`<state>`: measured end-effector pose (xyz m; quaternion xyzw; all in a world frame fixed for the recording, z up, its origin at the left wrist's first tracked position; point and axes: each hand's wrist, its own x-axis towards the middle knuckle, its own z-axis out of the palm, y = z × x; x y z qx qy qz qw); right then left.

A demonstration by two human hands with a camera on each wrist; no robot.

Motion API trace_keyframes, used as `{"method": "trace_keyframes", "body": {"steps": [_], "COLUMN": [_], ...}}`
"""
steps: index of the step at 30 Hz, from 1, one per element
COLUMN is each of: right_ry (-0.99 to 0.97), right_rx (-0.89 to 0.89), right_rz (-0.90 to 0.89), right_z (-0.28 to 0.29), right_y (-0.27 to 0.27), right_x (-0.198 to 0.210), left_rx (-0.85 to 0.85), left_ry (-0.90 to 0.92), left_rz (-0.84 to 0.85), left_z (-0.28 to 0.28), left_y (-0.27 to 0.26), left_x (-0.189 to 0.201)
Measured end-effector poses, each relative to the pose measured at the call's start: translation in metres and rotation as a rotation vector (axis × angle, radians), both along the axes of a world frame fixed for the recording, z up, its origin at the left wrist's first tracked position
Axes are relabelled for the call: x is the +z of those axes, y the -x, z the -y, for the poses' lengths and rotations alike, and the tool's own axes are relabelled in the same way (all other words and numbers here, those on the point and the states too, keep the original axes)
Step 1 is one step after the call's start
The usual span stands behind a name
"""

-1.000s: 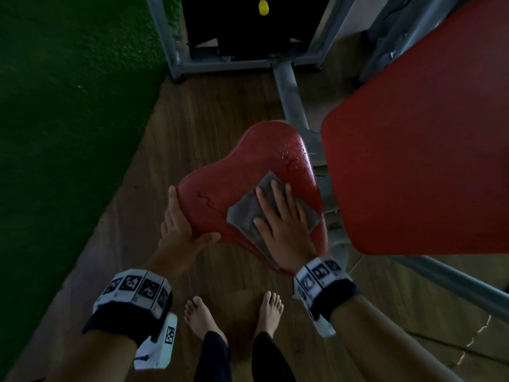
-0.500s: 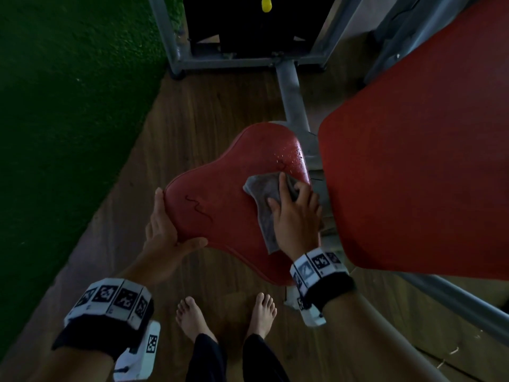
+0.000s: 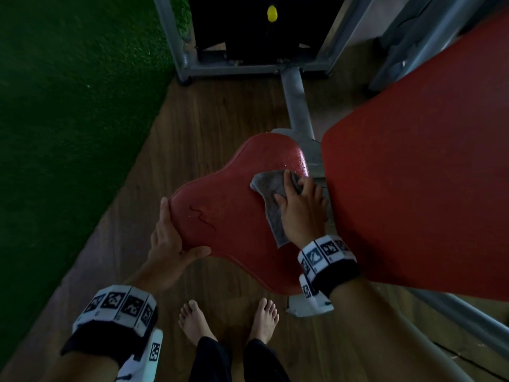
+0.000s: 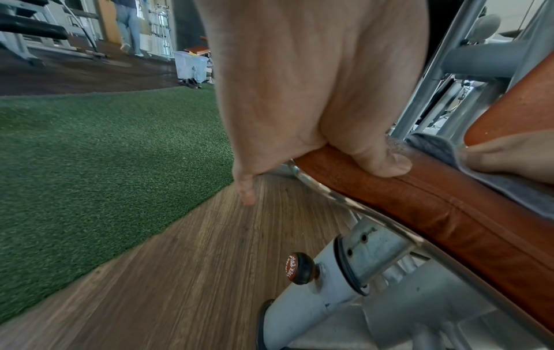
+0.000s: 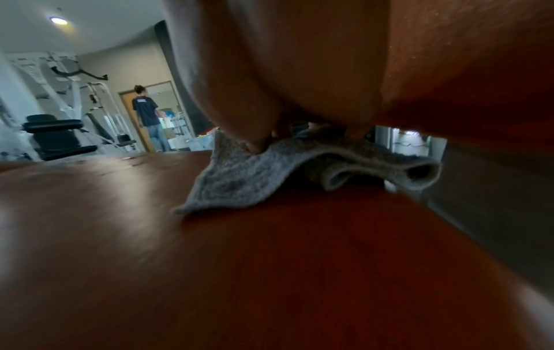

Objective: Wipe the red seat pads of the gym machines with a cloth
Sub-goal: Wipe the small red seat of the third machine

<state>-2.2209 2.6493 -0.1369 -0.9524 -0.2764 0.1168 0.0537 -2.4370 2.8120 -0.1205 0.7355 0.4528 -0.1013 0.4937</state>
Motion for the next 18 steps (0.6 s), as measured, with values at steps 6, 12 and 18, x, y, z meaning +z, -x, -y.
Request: {"method": "trace_keyframes", "body": {"steps": [6,12,18], "right_ry": [-0.037,0.066,0.011], "right_rx": [-0.002,0.041,0.051], "right_rz": [-0.002,-0.034,-0.125], "right_z": [0.006,-0.003,-0.016], "right_y": [0.012,0.004,0.005], "right_x": [0.001,0.005,0.000], "left_rx": [-0.016,-0.028,-0.016], "left_ry": [0.024,0.028,0.037], "left_rz": [0.015,0.021,0.046], "left_z": [0.000,0.000,0.000], "left_y": [0.000,0.001,0.003], "left_x": [0.001,0.001,0.000]}}
